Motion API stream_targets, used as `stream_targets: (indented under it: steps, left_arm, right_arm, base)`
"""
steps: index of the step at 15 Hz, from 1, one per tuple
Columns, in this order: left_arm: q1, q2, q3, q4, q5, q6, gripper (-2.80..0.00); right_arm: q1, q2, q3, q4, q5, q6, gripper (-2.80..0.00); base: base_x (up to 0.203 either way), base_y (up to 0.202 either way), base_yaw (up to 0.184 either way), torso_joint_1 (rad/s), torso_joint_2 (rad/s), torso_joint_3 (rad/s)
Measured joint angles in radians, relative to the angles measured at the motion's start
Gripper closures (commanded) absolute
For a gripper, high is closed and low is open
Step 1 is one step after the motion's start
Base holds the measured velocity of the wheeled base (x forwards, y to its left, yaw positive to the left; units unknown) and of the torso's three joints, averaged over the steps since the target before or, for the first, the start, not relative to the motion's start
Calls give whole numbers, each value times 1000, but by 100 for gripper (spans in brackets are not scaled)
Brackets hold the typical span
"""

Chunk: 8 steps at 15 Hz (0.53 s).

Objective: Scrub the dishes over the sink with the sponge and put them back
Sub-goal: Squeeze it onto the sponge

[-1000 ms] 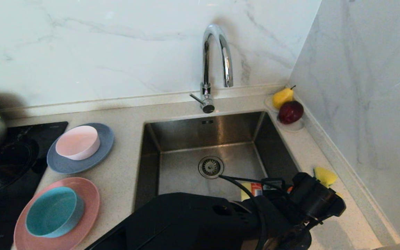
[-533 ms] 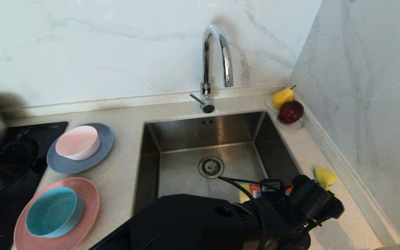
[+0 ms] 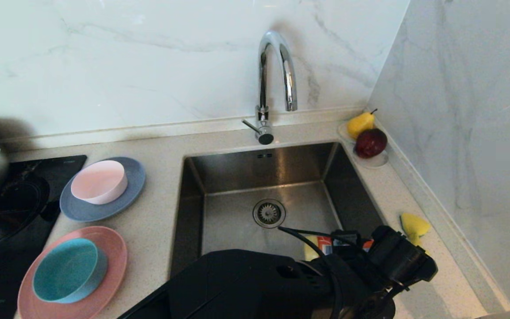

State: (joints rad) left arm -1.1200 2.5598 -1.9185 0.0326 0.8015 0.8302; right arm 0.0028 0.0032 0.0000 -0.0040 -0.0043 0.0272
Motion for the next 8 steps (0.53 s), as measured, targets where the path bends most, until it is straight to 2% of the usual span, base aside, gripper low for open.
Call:
stream_targets:
  steps: [3, 8]
  left_arm:
    - [0, 2, 0, -6, 15, -1, 0]
    - [14, 6, -2, -94, 28, -2, 0]
  right_arm:
    - [0, 0, 0, 0, 0, 0, 0]
    - [0, 0, 0, 0, 0, 0, 0]
  base:
    - [0, 0, 0, 0, 0, 0]
    - [0, 0, 0, 0, 0, 0]
